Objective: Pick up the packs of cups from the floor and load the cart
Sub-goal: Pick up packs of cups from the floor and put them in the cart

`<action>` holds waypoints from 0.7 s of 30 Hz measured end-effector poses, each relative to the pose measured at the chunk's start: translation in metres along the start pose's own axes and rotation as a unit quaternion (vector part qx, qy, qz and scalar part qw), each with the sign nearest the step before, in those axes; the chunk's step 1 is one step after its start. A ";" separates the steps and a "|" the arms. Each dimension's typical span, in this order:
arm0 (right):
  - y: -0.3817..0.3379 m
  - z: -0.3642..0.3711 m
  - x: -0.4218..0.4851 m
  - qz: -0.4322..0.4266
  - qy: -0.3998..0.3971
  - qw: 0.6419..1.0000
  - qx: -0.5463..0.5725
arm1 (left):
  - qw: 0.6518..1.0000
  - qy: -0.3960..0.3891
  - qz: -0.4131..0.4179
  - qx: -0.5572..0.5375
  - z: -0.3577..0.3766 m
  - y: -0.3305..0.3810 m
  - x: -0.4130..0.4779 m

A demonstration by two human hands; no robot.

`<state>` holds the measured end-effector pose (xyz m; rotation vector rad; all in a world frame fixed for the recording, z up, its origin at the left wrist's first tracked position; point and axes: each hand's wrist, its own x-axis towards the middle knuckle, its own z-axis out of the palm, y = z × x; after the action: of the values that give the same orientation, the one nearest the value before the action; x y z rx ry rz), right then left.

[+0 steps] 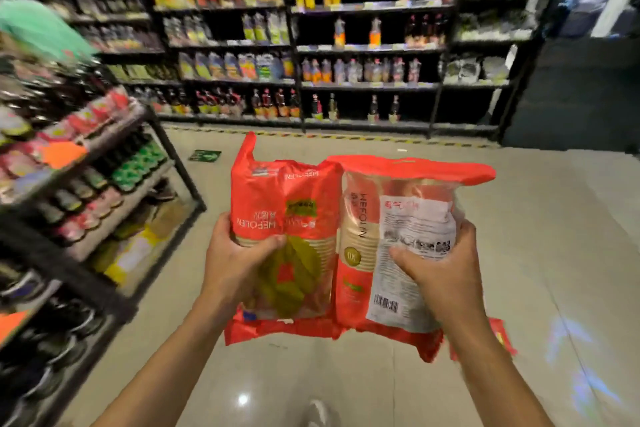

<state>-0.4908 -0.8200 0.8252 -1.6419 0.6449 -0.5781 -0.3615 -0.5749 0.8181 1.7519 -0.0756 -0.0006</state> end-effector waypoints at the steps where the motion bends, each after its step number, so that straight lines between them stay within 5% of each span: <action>1: -0.008 0.019 -0.015 -0.006 -0.032 0.999 0.012 | 0.999 0.033 0.001 -0.002 -0.034 0.003 -0.014; 11: -0.061 0.230 -0.238 -0.059 -0.347 0.936 0.025 | 0.945 0.325 -0.041 -0.014 -0.357 -0.036 -0.214; 21: -0.045 0.425 -0.553 -0.011 -0.550 0.835 -0.008 | 0.860 0.480 -0.173 0.013 -0.640 -0.141 -0.424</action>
<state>-0.5932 -0.1298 0.7916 -1.6750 -0.2342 0.4029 -0.7504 0.1008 0.7781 1.5931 0.9705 0.6101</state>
